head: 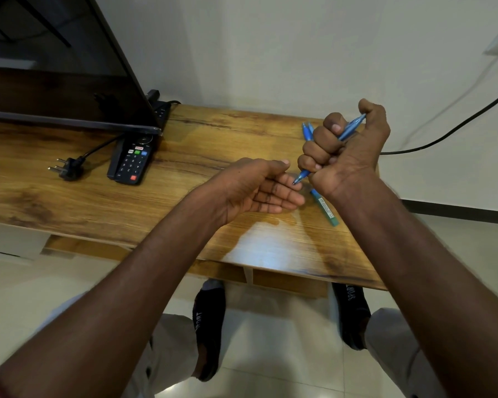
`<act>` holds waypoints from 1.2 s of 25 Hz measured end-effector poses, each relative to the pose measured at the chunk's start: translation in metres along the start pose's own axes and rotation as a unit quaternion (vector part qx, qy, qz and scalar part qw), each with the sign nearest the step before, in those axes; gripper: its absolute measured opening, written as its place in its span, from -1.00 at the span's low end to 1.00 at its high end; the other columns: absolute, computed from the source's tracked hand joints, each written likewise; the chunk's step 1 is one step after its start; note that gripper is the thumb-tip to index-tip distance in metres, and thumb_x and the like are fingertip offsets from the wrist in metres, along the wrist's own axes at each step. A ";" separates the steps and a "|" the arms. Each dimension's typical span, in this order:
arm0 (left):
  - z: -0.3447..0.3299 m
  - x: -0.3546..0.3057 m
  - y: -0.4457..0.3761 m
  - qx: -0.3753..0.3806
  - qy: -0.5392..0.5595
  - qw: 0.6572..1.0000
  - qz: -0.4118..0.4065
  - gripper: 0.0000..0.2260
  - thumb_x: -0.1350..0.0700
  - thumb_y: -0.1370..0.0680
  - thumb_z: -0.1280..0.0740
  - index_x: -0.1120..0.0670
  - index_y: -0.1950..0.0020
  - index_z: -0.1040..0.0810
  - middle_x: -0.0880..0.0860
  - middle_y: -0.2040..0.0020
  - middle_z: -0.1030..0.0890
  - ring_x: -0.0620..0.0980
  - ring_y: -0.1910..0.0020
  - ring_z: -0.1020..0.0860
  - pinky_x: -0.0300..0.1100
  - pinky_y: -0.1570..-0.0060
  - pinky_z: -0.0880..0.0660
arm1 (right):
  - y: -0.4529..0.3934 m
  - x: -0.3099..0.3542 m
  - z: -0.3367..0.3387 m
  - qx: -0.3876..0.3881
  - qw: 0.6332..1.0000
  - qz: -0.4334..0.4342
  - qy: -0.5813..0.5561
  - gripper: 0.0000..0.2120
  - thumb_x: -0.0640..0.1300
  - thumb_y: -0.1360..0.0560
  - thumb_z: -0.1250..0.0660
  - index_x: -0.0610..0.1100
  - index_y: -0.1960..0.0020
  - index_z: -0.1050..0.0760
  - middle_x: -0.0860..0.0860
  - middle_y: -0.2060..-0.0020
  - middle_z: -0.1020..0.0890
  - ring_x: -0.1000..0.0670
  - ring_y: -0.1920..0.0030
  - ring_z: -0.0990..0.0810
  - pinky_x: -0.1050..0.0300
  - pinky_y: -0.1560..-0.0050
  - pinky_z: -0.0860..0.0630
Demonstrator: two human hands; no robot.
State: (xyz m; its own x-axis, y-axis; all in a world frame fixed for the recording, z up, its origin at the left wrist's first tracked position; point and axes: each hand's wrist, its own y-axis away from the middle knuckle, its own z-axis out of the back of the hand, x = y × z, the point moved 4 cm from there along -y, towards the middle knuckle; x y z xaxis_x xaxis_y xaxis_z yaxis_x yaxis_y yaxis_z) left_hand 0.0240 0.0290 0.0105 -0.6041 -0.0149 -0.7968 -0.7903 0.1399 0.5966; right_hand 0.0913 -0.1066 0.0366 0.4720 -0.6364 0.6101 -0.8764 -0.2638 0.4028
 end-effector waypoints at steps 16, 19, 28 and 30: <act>0.000 0.000 -0.002 0.003 0.003 1.000 -0.005 -0.62 -0.10 -0.72 -0.23 0.14 -0.07 -0.72 0.20 -0.04 -0.77 0.09 -0.05 -0.76 -0.10 -0.05 -0.64 | -0.001 0.001 -0.002 0.016 1.000 0.002 0.003 -0.53 0.21 -0.57 -0.10 -0.05 0.40 -0.27 0.08 0.56 -0.11 0.04 0.54 0.01 0.22 0.46 -0.04; -0.001 0.000 -0.001 0.004 -0.002 1.000 -0.004 -0.62 -0.10 -0.72 -0.23 0.13 -0.06 -0.72 0.20 -0.03 -0.77 0.07 -0.03 -0.76 -0.12 -0.02 -0.64 | 0.000 -0.001 -0.002 0.020 1.000 -0.016 0.009 -0.45 0.32 -0.58 -0.11 -0.05 0.40 -0.28 0.07 0.56 -0.11 0.04 0.54 0.01 0.19 0.42 0.02; -0.002 0.002 -0.001 0.003 0.001 1.000 -0.004 -0.62 -0.11 -0.71 -0.24 0.14 -0.06 -0.72 0.21 -0.02 -0.77 0.08 -0.03 -0.76 -0.14 0.08 -0.64 | 0.001 -0.003 -0.004 0.024 1.000 -0.006 0.009 -0.48 0.27 -0.60 -0.10 -0.05 0.40 -0.27 0.07 0.58 -0.13 0.05 0.56 0.00 0.21 0.42 0.01; -0.001 0.002 -0.002 0.004 0.007 1.000 -0.004 -0.62 -0.11 -0.70 -0.26 0.13 -0.05 -0.73 0.21 -0.03 -0.77 0.08 -0.03 -0.76 -0.14 0.07 -0.64 | 0.001 -0.001 -0.003 0.016 1.000 0.008 -0.006 -0.52 0.18 -0.59 -0.07 -0.05 0.41 -0.26 0.08 0.58 -0.12 0.05 0.56 0.00 0.23 0.44 -0.01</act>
State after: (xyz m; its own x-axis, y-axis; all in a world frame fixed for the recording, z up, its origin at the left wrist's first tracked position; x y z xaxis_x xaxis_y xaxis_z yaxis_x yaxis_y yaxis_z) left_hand 0.0238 0.0278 0.0077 -0.5989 -0.0292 -0.8003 -0.7945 0.1470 0.5892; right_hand 0.0904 -0.1038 0.0386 0.4569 -0.6495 0.6077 -0.8865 -0.2763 0.3713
